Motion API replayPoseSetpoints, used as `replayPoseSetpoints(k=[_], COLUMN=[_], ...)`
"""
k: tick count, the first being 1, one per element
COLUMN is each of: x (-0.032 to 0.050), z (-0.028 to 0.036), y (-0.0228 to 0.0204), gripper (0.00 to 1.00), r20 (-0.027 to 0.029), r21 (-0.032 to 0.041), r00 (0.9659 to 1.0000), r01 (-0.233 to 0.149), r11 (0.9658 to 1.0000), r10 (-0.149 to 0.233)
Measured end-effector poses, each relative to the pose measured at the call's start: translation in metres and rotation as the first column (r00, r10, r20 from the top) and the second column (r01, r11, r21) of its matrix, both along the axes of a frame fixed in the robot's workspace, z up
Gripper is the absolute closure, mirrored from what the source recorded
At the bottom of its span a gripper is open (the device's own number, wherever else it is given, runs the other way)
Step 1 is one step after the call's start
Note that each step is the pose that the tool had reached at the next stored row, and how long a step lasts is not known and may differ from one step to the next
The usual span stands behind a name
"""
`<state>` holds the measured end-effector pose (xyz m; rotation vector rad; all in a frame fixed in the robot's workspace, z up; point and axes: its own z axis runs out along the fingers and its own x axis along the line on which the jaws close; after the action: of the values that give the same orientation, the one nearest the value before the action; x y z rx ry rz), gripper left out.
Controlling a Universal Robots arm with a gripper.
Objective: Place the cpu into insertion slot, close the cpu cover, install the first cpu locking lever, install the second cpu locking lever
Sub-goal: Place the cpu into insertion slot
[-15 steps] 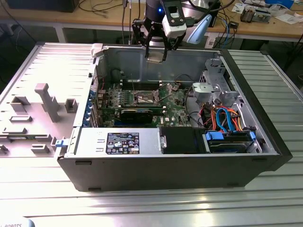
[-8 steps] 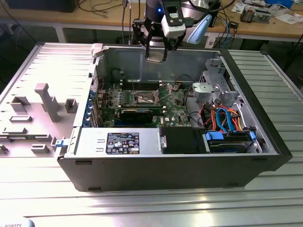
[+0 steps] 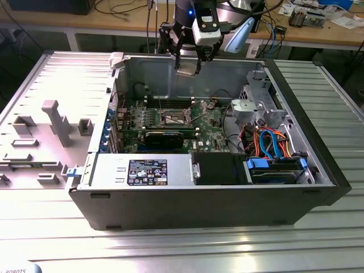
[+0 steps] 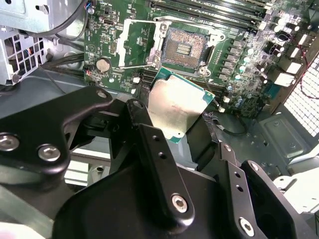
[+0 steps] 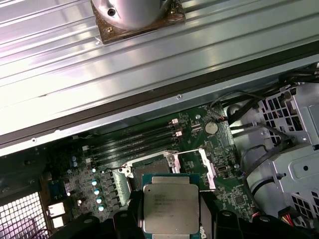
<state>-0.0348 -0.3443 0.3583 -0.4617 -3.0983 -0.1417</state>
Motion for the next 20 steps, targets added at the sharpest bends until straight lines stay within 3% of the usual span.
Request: replayPoseSetpoints(k=[6,10,20], x=[0.0000,0.0000,0.0000], z=[0.0000,-0.0002,-0.0002], y=[0.0000,0.0000,0.0000], gripper=[0.46,0.46,0.46], r20=[0.0000,0.0000,0.0001], r21=[-0.0006,-0.0016,-0.0018], r00=[1.0000,0.9983,0.9977], r01=[0.007,0.058,0.068], r11=[1.0000,0.9983,0.9977], r10=[-0.007,-0.058,-0.068])
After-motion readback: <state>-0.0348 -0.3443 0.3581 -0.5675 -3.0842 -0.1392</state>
